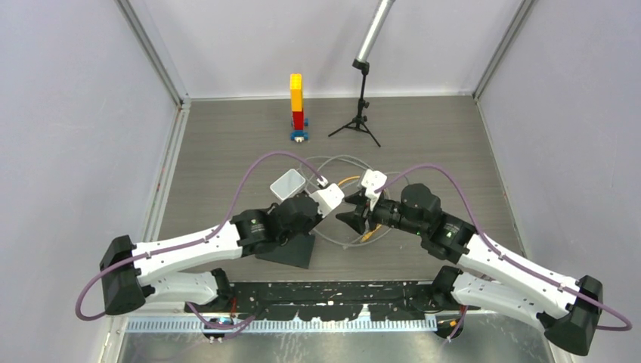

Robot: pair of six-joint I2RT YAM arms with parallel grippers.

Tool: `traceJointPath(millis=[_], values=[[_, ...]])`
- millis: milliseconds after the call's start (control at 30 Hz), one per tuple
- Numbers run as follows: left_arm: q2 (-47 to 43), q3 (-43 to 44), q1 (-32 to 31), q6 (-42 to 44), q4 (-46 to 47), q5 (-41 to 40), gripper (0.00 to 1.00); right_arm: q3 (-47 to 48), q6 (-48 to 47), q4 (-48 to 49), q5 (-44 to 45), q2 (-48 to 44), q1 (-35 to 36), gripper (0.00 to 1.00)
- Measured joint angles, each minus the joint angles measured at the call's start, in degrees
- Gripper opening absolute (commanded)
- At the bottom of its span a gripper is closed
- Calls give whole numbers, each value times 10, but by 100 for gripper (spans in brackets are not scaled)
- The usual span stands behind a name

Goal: Insert the plug into the switch port
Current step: Adjust the connector at the center of the board.

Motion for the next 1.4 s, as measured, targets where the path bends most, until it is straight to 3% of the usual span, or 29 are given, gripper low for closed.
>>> traceJointPath(millis=[300, 467, 667, 833, 1233, 1400], values=[[-82, 0, -5, 55, -10, 60, 0, 84, -213, -117, -47, 4, 0, 52], [-166, -29, -6, 106, -14, 112, 0, 132, -276, -182, -53, -16, 0, 51], [-186, -38, -6, 170, -37, 155, 0, 205, -327, -261, -71, 8, 0, 50], [-186, -38, -6, 191, -40, 160, 0, 251, -330, -302, -96, 58, 0, 52], [-196, -41, -6, 213, -36, 181, 0, 228, -252, -320, -106, 82, 0, 51], [-198, -44, -6, 221, -35, 196, 0, 227, -238, -318, -105, 106, -3, 43]])
